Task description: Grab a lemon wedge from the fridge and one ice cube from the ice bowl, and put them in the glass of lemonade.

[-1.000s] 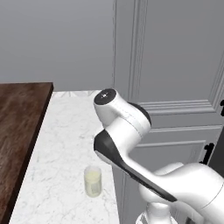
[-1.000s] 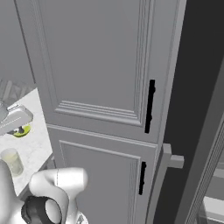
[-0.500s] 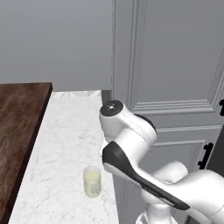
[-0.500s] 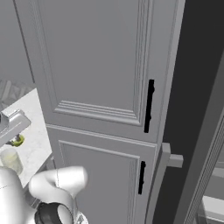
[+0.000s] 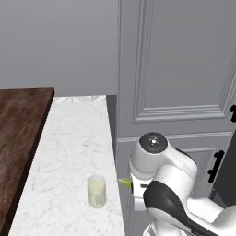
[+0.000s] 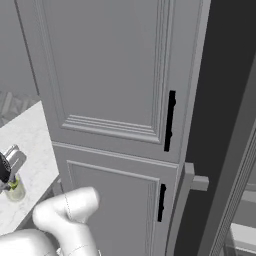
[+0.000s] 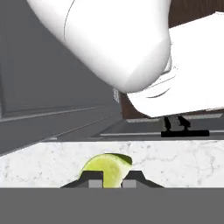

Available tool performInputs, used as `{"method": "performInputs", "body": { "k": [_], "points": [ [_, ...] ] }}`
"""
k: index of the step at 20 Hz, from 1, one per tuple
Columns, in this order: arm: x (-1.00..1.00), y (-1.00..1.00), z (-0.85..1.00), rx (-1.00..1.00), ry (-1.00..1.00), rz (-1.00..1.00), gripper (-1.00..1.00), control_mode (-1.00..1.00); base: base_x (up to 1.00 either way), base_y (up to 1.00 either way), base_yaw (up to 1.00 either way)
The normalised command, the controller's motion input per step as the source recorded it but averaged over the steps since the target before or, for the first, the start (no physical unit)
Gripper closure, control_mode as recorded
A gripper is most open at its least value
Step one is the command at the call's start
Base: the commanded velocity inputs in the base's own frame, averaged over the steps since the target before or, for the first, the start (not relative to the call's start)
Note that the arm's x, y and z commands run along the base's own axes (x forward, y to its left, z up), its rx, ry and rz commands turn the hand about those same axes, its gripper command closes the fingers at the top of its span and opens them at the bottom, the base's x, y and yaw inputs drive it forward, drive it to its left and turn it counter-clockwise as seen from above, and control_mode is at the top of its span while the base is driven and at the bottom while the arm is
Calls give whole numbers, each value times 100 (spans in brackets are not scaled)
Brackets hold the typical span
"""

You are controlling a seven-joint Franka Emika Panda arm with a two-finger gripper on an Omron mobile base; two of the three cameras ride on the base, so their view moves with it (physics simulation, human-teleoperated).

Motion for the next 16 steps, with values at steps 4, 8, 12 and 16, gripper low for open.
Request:
{"method": "performInputs", "body": {
  "k": [4, 8, 12, 16],
  "points": [
    [-40, -13, 4, -8, 3, 85, 100, -100, 0, 0, 0],
    [-6, 0, 33, -24, 18, 85, 100, -100, 0, 0, 0],
    [10, 0, 44, -21, 13, 81, 100, -100, 0, 0, 0],
    [77, -3, 32, -12, 2, 64, 100, -100, 0, 0, 0]
  ]
}}
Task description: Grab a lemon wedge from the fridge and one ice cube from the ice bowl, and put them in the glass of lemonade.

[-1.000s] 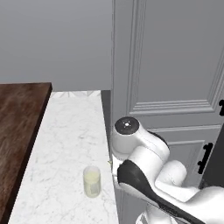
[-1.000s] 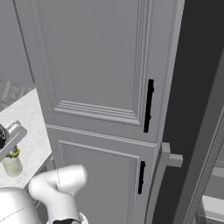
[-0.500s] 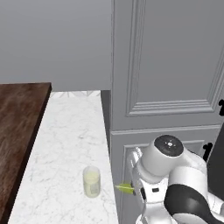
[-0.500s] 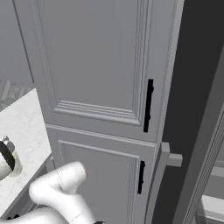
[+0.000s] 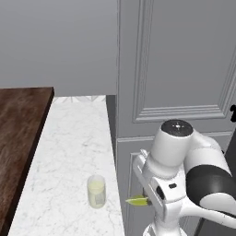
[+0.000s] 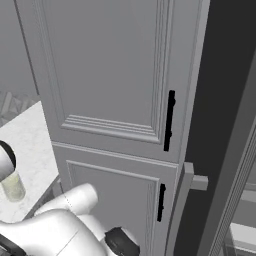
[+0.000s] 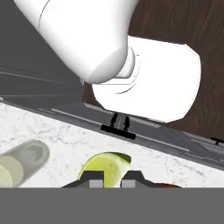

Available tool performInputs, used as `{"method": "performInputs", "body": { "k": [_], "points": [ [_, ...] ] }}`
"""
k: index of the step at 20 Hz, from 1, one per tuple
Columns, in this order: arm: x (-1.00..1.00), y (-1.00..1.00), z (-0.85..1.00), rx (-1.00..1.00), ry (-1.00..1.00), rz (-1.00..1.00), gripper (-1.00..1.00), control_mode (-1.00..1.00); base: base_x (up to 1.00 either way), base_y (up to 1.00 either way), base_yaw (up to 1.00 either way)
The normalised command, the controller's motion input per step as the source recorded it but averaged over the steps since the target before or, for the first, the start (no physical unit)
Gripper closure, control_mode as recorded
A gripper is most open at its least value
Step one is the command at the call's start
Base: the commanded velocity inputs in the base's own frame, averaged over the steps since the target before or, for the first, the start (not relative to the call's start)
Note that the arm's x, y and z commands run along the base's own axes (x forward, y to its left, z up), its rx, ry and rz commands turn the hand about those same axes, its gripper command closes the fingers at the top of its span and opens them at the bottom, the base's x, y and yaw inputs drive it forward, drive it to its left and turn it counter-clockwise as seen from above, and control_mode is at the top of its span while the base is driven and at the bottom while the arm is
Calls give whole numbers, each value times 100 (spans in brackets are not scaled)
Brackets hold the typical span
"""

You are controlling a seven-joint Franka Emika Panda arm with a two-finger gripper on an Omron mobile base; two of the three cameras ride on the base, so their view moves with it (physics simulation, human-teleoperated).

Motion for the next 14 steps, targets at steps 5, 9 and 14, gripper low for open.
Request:
{"method": "performInputs", "body": {
  "k": [5, 9, 14],
  "points": [
    [100, -17, 1, -13, 0, 57, 100, -100, 0, 0, 0],
    [100, -46, -16, -10, -1, 67, 100, -100, 0, 0, 0],
    [91, -46, -31, -11, -5, 73, 100, -100, 0, 0, 0]
  ]
}}
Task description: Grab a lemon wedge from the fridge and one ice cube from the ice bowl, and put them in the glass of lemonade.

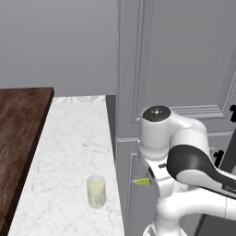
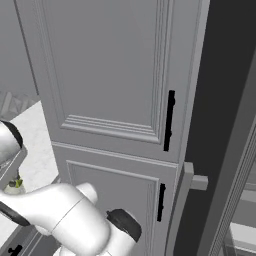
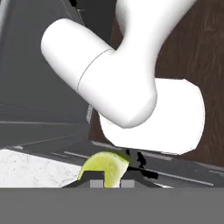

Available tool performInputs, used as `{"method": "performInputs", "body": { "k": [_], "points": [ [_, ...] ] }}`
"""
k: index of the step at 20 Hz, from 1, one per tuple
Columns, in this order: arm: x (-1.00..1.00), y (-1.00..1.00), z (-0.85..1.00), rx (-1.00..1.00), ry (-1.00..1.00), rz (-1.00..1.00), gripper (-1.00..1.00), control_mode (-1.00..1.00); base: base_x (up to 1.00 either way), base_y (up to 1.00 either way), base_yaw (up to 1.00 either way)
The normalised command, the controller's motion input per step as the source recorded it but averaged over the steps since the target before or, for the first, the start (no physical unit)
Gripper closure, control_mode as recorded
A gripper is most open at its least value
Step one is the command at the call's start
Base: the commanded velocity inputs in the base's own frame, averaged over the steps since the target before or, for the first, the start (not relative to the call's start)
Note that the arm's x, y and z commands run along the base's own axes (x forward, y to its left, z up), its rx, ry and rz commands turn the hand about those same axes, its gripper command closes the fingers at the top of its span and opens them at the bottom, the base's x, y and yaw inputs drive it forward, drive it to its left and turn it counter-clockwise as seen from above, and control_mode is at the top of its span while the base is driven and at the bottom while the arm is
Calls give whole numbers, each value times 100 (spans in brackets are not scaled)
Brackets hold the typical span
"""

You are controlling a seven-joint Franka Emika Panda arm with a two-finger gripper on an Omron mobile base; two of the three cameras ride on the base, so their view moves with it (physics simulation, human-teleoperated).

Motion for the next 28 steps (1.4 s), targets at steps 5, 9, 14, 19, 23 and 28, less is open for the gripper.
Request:
{"method": "performInputs", "body": {
  "k": [5, 9, 14, 19, 23, 28],
  "points": [
    [67, -19, -15, -17, -3, 65, 100, -100, 0, 0, 0],
    [43, 33, 5, -16, 4, 14, 100, -100, 0, 0, 0],
    [51, 74, 9, -11, 15, 14, 100, -100, 0, 0, 0],
    [63, 65, -26, -8, 16, 21, 100, -100, 0, 0, 0],
    [63, 9, -82, -1, 6, 21, 100, -100, 0, 0, 0],
    [57, -3, -71, 0, 4, 21, 100, -100, 0, 0, 0]
  ]
}}
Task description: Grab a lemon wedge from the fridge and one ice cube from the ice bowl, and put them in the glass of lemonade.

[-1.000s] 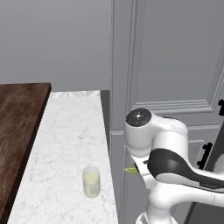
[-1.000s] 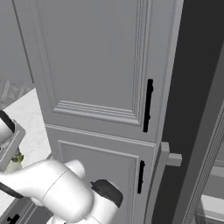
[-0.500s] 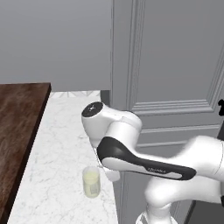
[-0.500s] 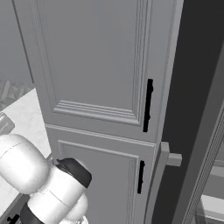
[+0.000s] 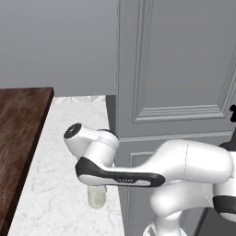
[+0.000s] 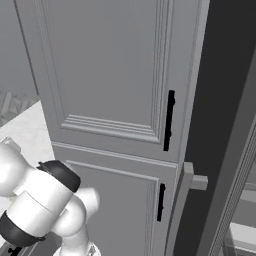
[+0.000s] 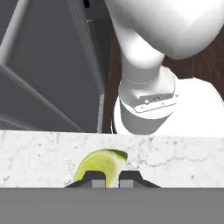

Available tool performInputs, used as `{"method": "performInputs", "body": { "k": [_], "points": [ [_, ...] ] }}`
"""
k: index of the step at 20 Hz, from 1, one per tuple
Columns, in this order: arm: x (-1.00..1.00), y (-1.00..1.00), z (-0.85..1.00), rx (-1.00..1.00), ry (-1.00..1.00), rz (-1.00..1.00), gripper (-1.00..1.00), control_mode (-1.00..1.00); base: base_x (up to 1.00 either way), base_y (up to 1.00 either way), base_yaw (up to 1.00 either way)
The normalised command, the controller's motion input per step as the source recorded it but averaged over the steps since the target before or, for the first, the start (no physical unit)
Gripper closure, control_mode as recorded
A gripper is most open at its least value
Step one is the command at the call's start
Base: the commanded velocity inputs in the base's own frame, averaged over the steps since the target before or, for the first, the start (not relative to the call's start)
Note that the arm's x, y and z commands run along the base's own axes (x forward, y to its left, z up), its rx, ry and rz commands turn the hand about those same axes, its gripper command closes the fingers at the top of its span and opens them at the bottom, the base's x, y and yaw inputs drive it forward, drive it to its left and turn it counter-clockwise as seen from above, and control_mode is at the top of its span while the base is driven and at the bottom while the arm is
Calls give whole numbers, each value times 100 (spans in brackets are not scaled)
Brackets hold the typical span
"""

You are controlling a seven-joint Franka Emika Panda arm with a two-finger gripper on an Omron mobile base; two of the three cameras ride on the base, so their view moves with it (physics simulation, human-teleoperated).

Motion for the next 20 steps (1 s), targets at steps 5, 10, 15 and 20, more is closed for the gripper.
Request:
{"method": "performInputs", "body": {
  "k": [5, 10, 15, 20],
  "points": [
    [66, 0, -34, 0, 13, 18, 100, -100, 0, 0, 0],
    [44, 3, -18, 0, 16, 17, 100, -100, 0, 0, 0],
    [0, 8, 3, 0, 6, 12, -100, -100, 0, 0, 0],
    [-5, -5, 17, 0, 0, 7, -100, -100, 0, 0, 0]
  ]
}}
